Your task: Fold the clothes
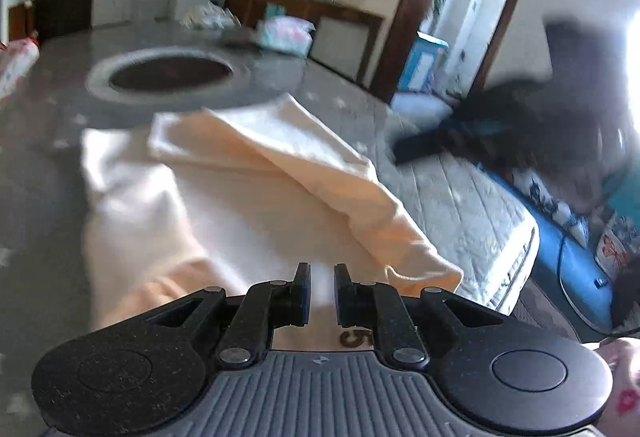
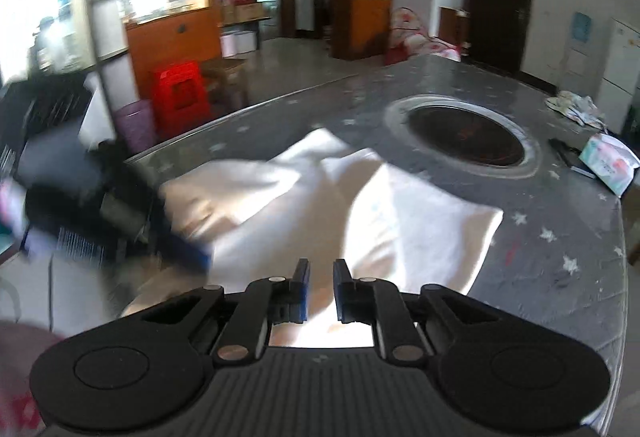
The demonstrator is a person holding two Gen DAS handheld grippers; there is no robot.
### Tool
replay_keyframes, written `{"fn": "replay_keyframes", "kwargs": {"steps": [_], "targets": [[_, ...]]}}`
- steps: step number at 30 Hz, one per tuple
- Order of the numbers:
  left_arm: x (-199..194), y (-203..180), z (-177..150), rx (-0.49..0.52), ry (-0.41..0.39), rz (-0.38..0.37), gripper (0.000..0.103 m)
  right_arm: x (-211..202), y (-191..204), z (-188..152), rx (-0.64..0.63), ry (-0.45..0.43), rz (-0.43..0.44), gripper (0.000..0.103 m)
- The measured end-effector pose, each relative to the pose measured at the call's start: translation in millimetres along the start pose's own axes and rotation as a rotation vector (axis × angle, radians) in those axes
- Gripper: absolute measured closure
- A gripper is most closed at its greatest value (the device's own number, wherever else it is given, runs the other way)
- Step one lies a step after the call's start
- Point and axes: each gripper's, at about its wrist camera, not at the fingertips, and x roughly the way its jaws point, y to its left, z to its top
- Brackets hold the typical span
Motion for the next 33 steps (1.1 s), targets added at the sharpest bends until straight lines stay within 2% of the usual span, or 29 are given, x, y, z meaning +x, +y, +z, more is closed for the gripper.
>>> {"fn": "replay_keyframes", "kwargs": {"steps": [2, 5, 6, 8, 16, 19, 20, 21, 23, 27, 33], "targets": [[16.1, -4.9, -2.9, -0.003, 0.025, -0.037, 0.09, 14.9, -9.0, 12.1, 0.019, 0.001, -0.032, 0.079], [25.9, -12.9, -7.6, 0.016, 0.025, -0.073, 0.09, 41.3, -18.9, 29.5, 0.035, 0.014, -0.07, 0.074], [26.7, -15.3, -9.5, 0.021, 0.022, -0.079, 0.089, 51.6, -22.0, 34.4, 0.046, 0.022, -0.077, 0.069], [28.2, -20.0, -13.3, 0.031, 0.014, -0.092, 0.085, 72.0, -27.8, 43.4, 0.067, 0.032, -0.094, 0.066], [27.9, -24.2, -19.6, 0.038, -0.014, -0.106, 0.081, 145.6, -43.9, 69.0, 0.118, 0.093, -0.122, 0.066], [29.9, -23.8, -19.7, 0.03, -0.018, -0.11, 0.081, 162.2, -47.3, 70.3, 0.114, 0.115, -0.148, 0.072], [30.4, -23.5, -19.6, 0.028, -0.019, -0.112, 0.081, 164.7, -48.7, 69.8, 0.117, 0.122, -0.158, 0.084], [30.9, -23.3, -19.5, 0.027, -0.02, -0.113, 0.081, 165.9, -50.1, 68.8, 0.119, 0.126, -0.165, 0.095], [31.7, -23.2, -19.2, 0.025, -0.02, -0.115, 0.081, 162.6, -53.2, 67.4, 0.114, 0.116, -0.194, 0.099], [32.0, -23.9, -19.0, 0.031, -0.016, -0.113, 0.08, 131.8, -60.6, 63.8, 0.119, 0.051, -0.248, 0.101], [31.6, -27.2, -18.1, 0.057, -0.007, -0.105, 0.08, 48.4, -86.4, 47.7, 0.169, -0.066, -0.394, 0.101]]}}
